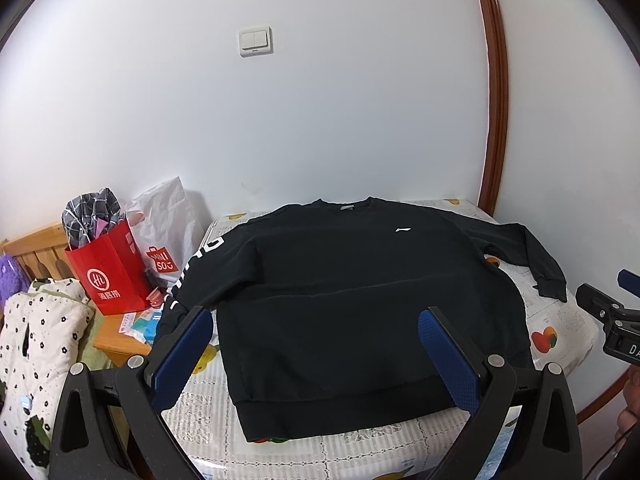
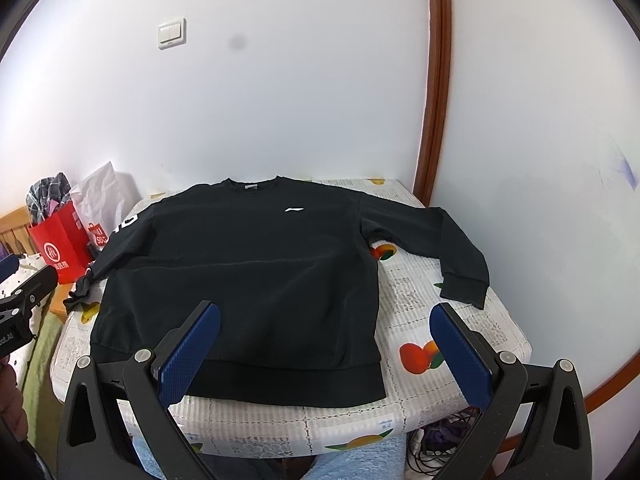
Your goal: Fold small clothes
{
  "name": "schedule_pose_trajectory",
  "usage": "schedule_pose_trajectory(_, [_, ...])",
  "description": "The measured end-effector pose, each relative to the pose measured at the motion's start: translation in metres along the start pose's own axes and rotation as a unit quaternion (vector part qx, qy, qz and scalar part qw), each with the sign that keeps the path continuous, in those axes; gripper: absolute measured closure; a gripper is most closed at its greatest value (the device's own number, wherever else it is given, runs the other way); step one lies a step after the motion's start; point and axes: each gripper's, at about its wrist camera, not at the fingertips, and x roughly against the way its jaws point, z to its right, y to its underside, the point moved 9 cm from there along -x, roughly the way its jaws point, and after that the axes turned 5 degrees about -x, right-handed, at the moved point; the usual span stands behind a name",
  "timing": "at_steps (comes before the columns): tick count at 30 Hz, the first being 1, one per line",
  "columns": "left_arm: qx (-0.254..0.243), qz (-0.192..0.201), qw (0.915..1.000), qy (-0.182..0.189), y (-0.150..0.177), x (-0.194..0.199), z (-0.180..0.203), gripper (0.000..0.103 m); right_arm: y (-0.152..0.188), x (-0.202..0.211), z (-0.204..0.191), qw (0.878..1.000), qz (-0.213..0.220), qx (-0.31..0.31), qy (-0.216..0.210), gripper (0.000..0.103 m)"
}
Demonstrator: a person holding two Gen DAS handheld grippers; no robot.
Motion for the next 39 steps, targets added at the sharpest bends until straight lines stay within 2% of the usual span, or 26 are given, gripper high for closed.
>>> schedule_pose_trajectory(29, [0.015,-0.01,0.9998,0.007,0.007,-0.007,-0.011,0.0,0.002,-0.003,-0.006,1.0,-0.001,-0.003,-0.006,0.0])
schedule_pose_trajectory(39, [0.02,-0.004,0.9998,0.002,0.007,-0.01,-0.021,0.0,0.0,-0.001,-0.026,1.0,0.008,0.011,-0.018,0.0])
